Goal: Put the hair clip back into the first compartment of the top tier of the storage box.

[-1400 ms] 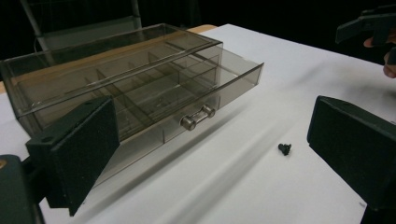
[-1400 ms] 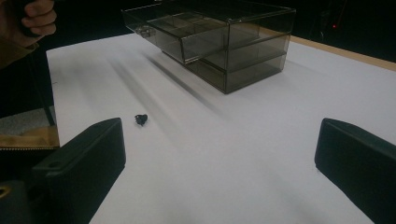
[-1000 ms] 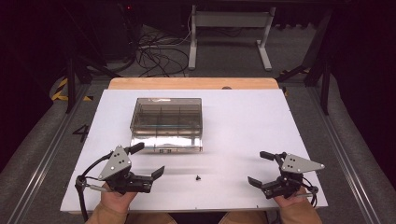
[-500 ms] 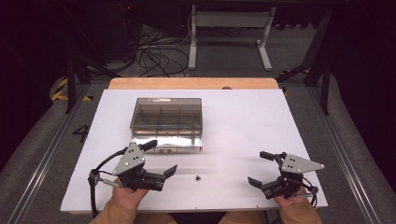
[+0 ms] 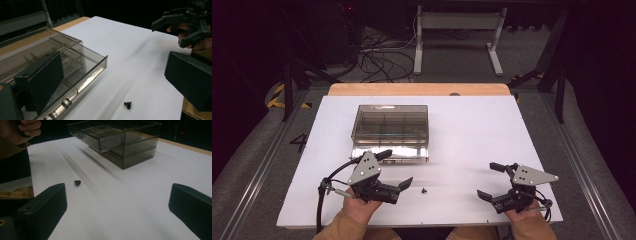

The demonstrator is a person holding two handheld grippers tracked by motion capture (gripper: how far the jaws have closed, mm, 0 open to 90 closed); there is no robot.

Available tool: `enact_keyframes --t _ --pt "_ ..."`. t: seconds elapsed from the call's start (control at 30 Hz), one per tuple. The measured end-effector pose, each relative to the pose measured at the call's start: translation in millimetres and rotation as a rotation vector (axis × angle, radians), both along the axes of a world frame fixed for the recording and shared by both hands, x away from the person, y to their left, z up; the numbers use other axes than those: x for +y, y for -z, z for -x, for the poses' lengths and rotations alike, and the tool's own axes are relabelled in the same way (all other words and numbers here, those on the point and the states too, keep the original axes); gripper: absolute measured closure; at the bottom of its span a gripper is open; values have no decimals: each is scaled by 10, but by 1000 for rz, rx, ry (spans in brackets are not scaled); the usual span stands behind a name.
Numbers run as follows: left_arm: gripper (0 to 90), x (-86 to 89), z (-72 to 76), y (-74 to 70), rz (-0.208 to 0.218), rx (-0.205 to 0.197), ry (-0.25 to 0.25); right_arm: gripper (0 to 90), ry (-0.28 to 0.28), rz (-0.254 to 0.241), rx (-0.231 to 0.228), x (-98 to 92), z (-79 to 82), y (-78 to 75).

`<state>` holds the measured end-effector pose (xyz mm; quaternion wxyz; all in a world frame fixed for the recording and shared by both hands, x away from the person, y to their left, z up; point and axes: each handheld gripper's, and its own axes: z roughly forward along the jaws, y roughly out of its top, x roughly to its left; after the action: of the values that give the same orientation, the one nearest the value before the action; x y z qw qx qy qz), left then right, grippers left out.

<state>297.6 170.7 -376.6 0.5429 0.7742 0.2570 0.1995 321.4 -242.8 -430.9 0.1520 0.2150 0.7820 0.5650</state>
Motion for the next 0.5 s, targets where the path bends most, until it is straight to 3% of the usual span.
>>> enact_keyframes --t 0.5 --pt "39 -234 -82 5 -13 23 57 22 -3 0 5 8 -10 9"
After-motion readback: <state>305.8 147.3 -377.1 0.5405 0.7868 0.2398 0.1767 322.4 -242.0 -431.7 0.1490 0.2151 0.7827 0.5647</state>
